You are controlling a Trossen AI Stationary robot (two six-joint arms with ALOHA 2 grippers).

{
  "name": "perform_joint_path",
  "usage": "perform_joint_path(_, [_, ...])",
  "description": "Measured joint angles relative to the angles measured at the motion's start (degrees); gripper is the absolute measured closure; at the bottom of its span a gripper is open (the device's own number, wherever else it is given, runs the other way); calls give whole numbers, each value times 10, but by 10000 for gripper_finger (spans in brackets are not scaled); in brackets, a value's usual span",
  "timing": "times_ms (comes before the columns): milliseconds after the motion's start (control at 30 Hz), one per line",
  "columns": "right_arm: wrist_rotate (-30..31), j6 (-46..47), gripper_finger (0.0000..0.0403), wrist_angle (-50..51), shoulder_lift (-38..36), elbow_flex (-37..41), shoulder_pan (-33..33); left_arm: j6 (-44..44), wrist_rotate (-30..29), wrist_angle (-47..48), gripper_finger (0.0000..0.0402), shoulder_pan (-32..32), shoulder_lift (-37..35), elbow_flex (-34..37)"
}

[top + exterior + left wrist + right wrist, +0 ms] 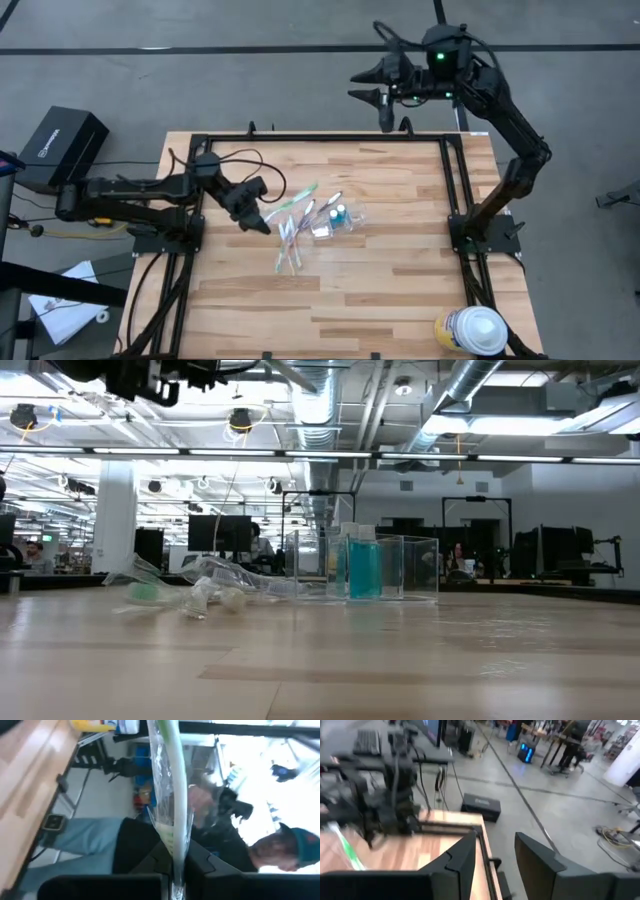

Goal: Pick & Place toothbrushing station
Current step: Put the green toothbrush into the transparent organizer

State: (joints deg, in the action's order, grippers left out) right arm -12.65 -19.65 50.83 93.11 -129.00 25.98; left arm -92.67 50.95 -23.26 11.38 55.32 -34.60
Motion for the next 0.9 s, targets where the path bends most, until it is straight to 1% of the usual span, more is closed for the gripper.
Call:
perform_joint_path(100, [-6, -23, 276, 4, 15, 6, -7, -36, -18, -60, 394, 0, 10, -1])
perform_joint_path(167, [-7, -45, 276, 34, 24, 9, -19, -62, -18, -92, 394, 1, 19, 0])
perform_joint_path(267, [-9, -84, 276, 45, 49, 8, -47, -110, -19, -159, 394, 1, 42, 0])
perform_joint_path(333, [-9, -93, 276, 44, 66, 8, -65, -146, -19, -218, 394, 6, 61, 0])
perform_joint_path(433, [-8, -100, 276, 41, 83, 8, -92, -181, -20, -274, 394, 21, 86, -1])
perform_joint_path(500, [-8, -101, 276, 42, 92, -3, -109, -191, -15, -284, 394, 37, 98, -4])
perform_joint_path(667, [-8, -95, 276, 45, 102, -38, -146, -200, 22, -297, 394, 81, 116, -5])
perform_joint_path(800, [-8, -76, 276, 51, 103, -39, -167, -223, 34, -328, 394, 101, 120, -6])
perform_joint_path(900, [-3, -67, 276, 64, 107, -39, -179, -230, 35, -331, 394, 106, 119, -19])
